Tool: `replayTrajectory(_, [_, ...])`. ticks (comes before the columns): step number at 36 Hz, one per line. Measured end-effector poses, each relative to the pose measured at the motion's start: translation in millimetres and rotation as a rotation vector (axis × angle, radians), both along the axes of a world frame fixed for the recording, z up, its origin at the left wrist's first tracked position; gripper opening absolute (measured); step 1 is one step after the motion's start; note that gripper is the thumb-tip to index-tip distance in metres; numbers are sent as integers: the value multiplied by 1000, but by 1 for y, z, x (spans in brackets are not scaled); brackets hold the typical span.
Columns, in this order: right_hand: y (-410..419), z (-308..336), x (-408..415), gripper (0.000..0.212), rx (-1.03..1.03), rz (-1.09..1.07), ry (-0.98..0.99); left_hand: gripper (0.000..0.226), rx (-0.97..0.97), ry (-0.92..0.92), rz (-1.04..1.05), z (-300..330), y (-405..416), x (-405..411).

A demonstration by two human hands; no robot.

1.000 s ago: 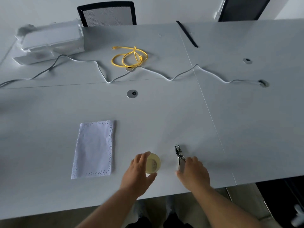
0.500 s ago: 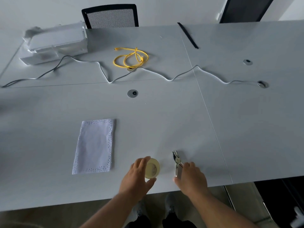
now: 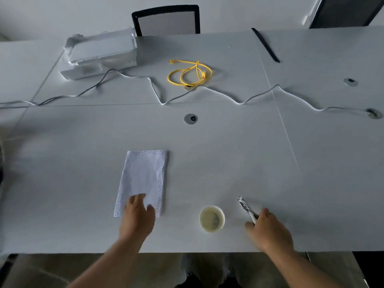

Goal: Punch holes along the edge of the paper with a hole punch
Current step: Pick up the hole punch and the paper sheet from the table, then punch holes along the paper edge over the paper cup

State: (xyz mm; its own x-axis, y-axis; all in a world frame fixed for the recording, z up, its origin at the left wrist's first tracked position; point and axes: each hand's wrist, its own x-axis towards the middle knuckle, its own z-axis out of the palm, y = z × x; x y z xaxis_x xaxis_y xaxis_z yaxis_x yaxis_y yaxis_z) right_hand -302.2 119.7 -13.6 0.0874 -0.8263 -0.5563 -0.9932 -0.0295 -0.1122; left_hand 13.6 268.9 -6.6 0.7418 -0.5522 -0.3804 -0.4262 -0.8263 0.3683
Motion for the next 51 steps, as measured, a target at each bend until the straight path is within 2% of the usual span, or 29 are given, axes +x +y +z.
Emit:
replayTrajectory(2, [-6, -3, 3, 35, 21, -3, 17, 51, 48, -34, 114, -3, -5, 24])
replayTrajectory(5, [-12, -7, 7, 35, 29, -13, 6, 60, 202, -55, 194, -11, -11, 54])
replayTrajectory(8, [-19, -8, 12, 36, 18, -24, -29, 84, 360, 10, 288, -20, -17, 75])
replayTrajectory(11, [-25, -7, 17, 35, 11, -30, -60, 103, 398, 76, 391, -29, -22, 91])
replayTrajectory(13, [-28, -7, 20, 33, 8, -31, -75, 102, 415, 123, 391, -34, -22, 98])
replayTrajectory(16, [-36, -4, 24, 30, 2, -27, -105, 77, 452, 97, 241, -33, -21, 97])
replayTrajectory(20, [-47, 11, 32, 23, 4, -31, -172, 29, 140, 123, 204, -22, -32, 71])
replayTrajectory(25, [-65, 29, 44, 9, 19, -20, -387, 14, -316, 351, 317, 0, -53, 34])
replayTrajectory(27, [-72, 35, 52, 5, 30, -18, -511, 15, -458, 446, 318, 19, -66, 20])
replayTrajectory(30, [-84, 47, 70, 2, 113, -50, -755, 13, -577, 460, 257, 42, -88, 1])
replayTrajectory(33, [-94, 63, 92, 6, 228, -182, -1049, 11, -671, 486, 175, 56, -103, -10])
replayTrajectory(36, [-103, 73, 112, 17, 304, -240, -1236, 12, -762, 453, 55, 56, -119, -19])
replayTrajectory(38, [-107, 69, 120, 14, 268, -211, -1266, 7, -810, 426, 2, 49, -130, -20])
replayTrajectory(40, [-112, 58, 125, 11, 118, -152, -1223, 8, -872, 425, -52, 39, -138, -21])
replayTrajectory(43, [-123, 49, 131, 8, -4, -103, -1240, 22, -972, 489, -53, 28, -147, -17])
replayTrajectory(46, [-129, 38, 129, 20, -123, -67, -1270, 18, -1122, 582, -79, 15, -147, -17])
replayTrajectory(49, [-131, 37, 126, 9, -179, -9, -1287, 32, -1169, 504, -156, 11, -148, -17])
replayTrajectory(51, [-124, 38, 118, 18, -235, 20, -1300, 38, -1180, 429, -197, 7, -142, -22])
